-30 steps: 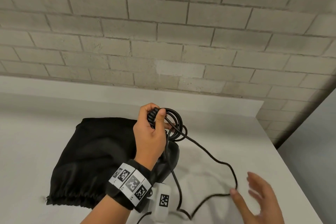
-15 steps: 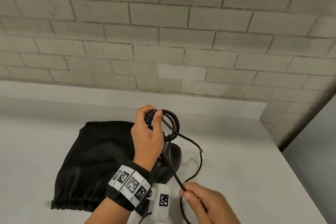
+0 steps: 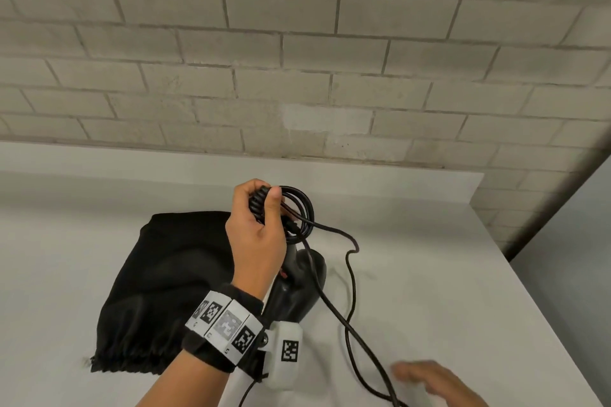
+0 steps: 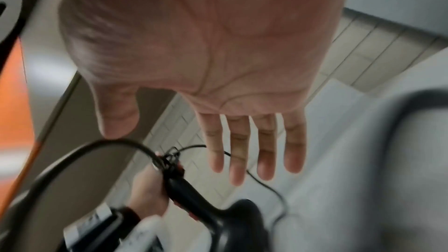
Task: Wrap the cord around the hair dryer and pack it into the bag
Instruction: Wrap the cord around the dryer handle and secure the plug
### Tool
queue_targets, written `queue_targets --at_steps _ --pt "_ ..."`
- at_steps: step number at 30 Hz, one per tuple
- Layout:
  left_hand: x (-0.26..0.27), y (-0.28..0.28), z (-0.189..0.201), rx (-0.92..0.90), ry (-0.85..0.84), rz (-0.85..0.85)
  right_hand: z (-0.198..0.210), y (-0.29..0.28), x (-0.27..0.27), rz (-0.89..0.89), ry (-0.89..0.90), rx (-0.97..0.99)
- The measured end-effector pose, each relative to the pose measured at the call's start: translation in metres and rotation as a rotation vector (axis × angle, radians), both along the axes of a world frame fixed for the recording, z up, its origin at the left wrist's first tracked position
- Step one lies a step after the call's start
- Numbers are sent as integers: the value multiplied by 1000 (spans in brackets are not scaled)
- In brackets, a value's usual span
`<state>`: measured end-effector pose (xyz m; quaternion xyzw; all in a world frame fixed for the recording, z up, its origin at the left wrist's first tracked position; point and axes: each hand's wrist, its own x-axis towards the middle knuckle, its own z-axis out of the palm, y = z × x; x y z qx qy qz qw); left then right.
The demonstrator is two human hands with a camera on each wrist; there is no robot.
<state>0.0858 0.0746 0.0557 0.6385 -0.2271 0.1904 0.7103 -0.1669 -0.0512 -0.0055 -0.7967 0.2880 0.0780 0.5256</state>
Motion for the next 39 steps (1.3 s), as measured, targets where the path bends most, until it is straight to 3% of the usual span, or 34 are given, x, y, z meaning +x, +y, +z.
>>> queue_targets --at_steps 1,3,5,11,16,19,20,23,25,27,29,34,39 --pt "-5 -1 1 -1 0 -24 25 1 11 -4 -214 51" --pt "-14 -4 2 12 -28 -61 42 13 29 -47 -387 -14" --pt "-23 -7 2 45 -69 -92 52 25 53 -131 -516 114" --pt "-24 -11 -3 122 -120 -73 88 56 86 42 -603 262" --pt "-14 -4 -1 90 -96 -73 76 48 54 -130 -689 113" --pt "-10 -3 0 71 -80 -57 57 34 35 -190 -561 107" --pt "-10 -3 0 69 -77 -59 47 29 33 -182 -502 44" --pt "-12 -5 -3 73 -79 -90 19 16 31 -154 -370 -394" --pt "-17 -7 -5 78 -82 -124 21 12 38 -177 -400 -559" --pt "-21 -8 -8 87 -94 -142 38 7 51 -208 -561 -602" --pt "-24 -9 -9 96 -100 -151 59 6 68 -108 -649 -698" --pt "-27 -8 -11 102 -108 -156 88 10 99 203 -501 -777" --pt "-25 -6 -10 135 -144 -128 118 -1 106 276 -673 -973"
